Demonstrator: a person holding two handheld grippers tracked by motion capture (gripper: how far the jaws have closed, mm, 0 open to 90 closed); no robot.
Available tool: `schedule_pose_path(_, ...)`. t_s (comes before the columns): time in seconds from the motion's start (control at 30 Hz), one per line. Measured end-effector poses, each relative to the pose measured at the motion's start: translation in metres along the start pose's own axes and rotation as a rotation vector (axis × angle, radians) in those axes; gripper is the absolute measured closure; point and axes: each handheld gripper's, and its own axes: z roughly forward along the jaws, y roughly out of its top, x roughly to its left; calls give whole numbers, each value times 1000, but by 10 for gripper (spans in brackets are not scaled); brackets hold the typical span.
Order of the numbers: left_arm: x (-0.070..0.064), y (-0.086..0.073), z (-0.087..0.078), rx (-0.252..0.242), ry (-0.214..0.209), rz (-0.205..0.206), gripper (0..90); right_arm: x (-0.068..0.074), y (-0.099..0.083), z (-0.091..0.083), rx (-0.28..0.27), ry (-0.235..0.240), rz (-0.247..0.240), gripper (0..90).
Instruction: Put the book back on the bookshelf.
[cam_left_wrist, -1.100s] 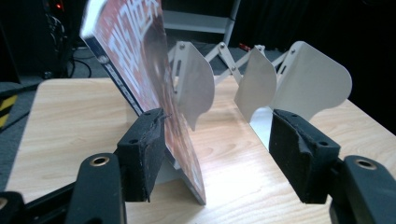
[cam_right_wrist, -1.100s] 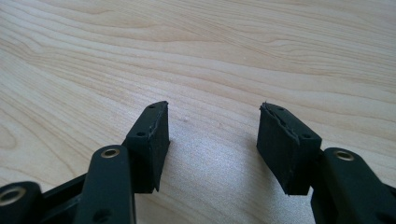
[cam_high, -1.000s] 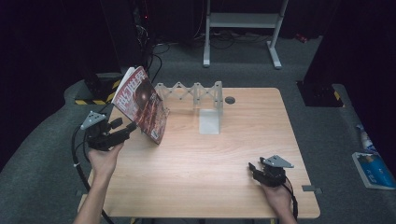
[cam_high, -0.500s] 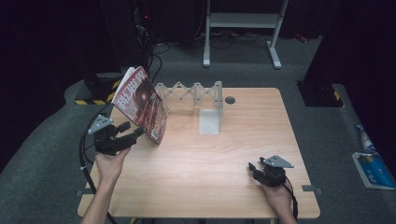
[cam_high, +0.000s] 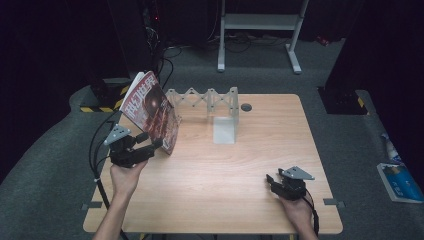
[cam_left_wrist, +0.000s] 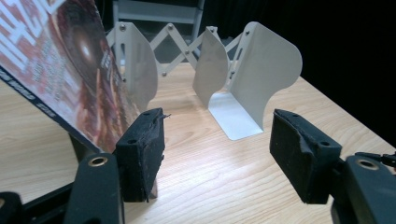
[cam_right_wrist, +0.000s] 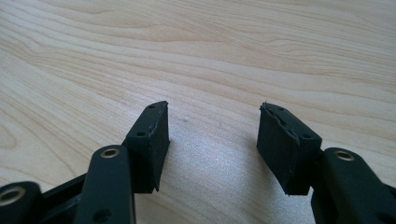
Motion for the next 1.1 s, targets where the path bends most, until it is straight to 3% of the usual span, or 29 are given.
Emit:
schedule_pose_path(0.83, -24, -13, 18, 34, -47, 30, 339, 0, 0, 0, 1, 2, 1, 436)
schedule_pose_path(1.1, -29, -19, 25, 43, -55, 16, 324, 0, 0, 0, 2, 1, 0, 436)
